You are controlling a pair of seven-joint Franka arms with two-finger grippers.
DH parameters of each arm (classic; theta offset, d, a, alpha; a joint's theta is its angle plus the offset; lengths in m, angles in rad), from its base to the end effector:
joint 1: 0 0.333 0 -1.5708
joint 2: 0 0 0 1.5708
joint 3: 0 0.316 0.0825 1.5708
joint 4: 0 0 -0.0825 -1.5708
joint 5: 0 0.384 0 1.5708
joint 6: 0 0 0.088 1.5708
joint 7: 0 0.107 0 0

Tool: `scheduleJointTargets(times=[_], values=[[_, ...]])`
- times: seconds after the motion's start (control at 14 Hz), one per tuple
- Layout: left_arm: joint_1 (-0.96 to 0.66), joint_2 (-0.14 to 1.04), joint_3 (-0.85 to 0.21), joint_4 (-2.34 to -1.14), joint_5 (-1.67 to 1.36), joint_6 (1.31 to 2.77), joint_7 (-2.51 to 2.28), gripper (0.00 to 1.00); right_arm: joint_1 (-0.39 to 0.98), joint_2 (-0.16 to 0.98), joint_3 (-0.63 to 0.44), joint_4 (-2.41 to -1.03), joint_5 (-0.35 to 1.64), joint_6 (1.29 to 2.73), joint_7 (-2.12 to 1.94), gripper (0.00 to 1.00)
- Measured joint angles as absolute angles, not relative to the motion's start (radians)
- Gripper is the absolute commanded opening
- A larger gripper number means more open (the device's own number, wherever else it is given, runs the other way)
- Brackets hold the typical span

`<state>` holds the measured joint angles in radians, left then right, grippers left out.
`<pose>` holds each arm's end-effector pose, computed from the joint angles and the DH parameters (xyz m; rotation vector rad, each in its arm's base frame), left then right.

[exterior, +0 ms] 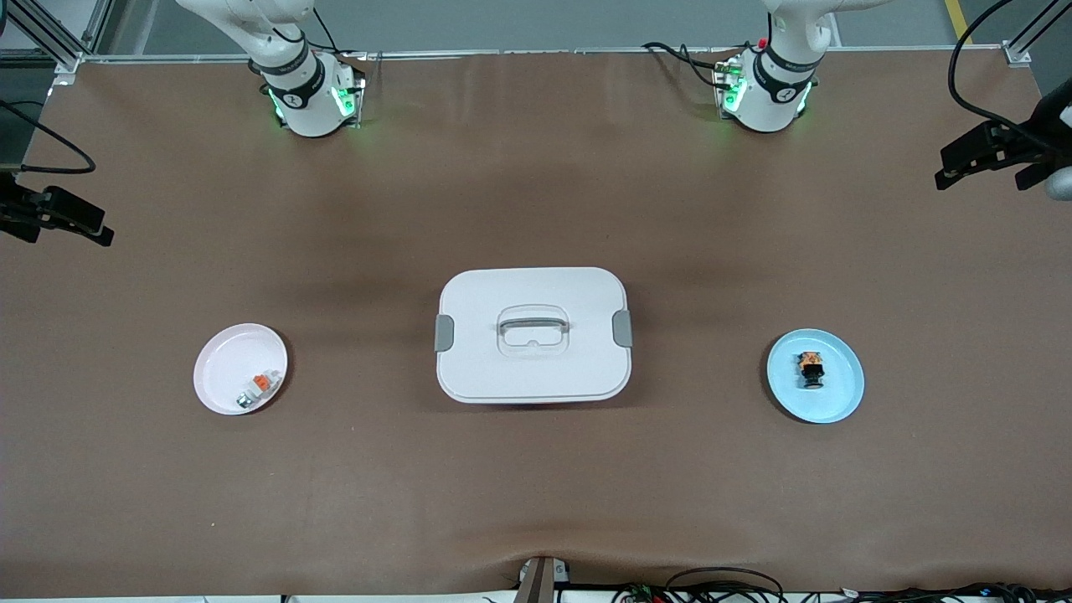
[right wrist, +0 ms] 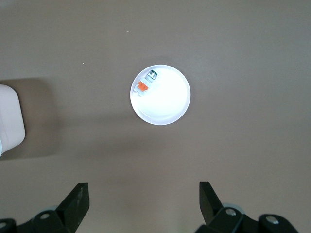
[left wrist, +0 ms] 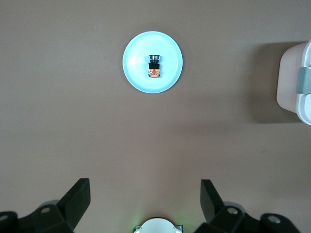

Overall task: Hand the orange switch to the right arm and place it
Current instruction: 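Move the left gripper toward the orange switch on the blue plate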

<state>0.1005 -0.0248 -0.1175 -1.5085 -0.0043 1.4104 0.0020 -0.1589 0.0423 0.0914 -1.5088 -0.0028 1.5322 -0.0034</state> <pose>0.5299 -0.0104 0.6533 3.1385 -0.0304 -0.1154 0.5626 -0.0395 0.6267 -3.1381 0.1008 0.0293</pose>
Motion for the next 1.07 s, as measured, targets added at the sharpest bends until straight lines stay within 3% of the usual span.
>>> scheduleJointTargets(times=[0.5,1.07], values=[[0.145,0.042,-0.109,-1.599,-0.004,1.515,-0.084,1.00,-0.159,0.042,0.091,-1.509,-0.003,1.532,-0.003,1.00],[0.146,0.082,-0.109,-1.834,-0.004,1.891,-0.626,1.00,-0.159,0.042,0.089,-1.509,-0.003,1.532,-0.003,1.00]])
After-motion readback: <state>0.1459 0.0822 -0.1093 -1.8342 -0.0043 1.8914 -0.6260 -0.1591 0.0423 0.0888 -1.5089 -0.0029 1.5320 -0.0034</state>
